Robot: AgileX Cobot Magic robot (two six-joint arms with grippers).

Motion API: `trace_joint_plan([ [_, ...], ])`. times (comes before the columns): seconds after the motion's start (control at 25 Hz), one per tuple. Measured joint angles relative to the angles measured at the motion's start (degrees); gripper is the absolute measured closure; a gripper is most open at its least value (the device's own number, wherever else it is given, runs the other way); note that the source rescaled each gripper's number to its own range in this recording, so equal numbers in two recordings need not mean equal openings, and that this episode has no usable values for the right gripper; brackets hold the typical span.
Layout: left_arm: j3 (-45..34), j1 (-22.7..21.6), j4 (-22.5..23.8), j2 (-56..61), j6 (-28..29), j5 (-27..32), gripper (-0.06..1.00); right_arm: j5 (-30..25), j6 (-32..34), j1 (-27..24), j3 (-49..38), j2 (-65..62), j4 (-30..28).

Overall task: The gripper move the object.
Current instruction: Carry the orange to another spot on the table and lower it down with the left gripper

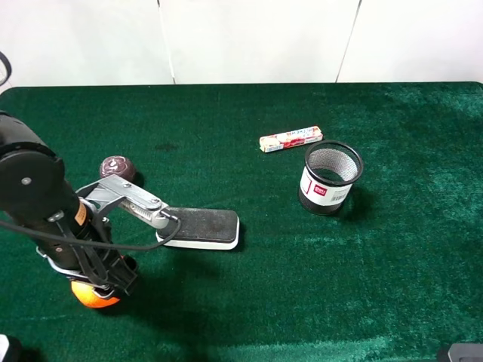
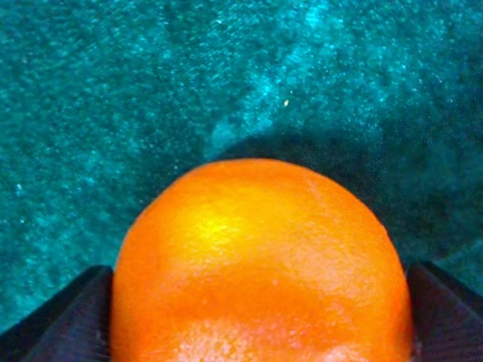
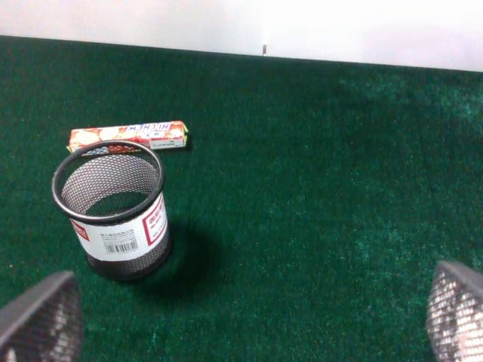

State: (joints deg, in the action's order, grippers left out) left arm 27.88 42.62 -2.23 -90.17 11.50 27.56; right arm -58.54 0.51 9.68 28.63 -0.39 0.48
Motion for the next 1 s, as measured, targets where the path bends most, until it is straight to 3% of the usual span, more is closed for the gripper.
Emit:
trace_joint_plan([
  [0.16, 0.6, 0.0, -0.6, 0.0, 0.0, 0.7, 0.94, 0.0, 0.0, 0.0, 0.0, 0.0, 0.0],
  [0.68, 17.0, 0.0, -0.7, -0.1, 0.1, 19.9, 0.94, 0.0, 0.0, 0.0, 0.0, 0.0, 0.0],
  [1.0, 24.8, -1.4, -0.5, -0.2, 0.1, 24.8, 0.94, 0.0, 0.0, 0.0, 0.0, 0.0, 0.0],
])
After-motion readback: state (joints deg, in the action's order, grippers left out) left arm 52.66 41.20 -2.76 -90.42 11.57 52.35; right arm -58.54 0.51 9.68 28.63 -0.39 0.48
